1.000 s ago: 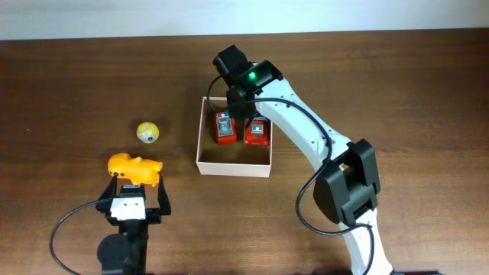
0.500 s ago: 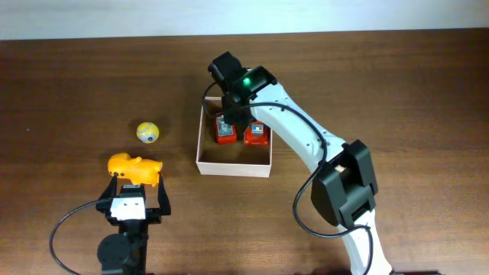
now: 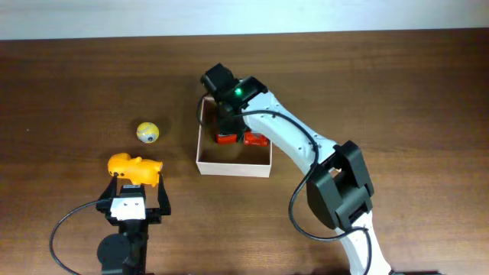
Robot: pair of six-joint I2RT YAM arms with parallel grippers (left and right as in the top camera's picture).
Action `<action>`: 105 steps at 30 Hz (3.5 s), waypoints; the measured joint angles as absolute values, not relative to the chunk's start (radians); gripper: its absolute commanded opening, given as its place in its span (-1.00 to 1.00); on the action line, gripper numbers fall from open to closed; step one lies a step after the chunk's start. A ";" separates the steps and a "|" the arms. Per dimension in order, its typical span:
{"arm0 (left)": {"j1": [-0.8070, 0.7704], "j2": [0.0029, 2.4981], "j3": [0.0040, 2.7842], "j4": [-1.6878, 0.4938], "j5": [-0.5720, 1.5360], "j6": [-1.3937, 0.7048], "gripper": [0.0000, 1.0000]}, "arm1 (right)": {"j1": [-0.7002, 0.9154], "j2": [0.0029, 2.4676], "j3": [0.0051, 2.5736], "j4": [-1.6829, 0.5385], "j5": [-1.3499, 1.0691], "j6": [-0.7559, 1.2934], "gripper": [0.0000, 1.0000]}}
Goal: Pack container
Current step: 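Open the right gripper and nudge the truck into place in the box, then raise the right gripper out of the box and move right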
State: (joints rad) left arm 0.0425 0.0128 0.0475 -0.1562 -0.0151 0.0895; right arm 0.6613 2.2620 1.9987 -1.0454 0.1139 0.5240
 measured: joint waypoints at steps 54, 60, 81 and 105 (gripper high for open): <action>0.043 0.013 0.047 -0.156 -0.015 0.089 0.98 | 0.663 2.262 1.925 -0.909 0.078 0.524 -0.72; 0.043 0.013 0.047 -0.156 -0.015 0.089 0.98 | 0.663 2.262 1.925 -0.905 0.077 0.524 -0.72; 0.043 0.013 0.047 -0.156 -0.015 0.089 0.99 | 0.663 2.262 1.925 -0.859 0.035 0.511 -0.73; 0.043 0.013 0.047 -0.156 -0.015 0.089 0.98 | 0.614 2.262 1.925 -0.900 0.074 0.456 -0.60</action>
State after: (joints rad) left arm 0.0425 0.0128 0.0475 -0.1562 -0.0151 0.0895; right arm 0.6140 2.2620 1.9255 -0.9001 0.0738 0.4557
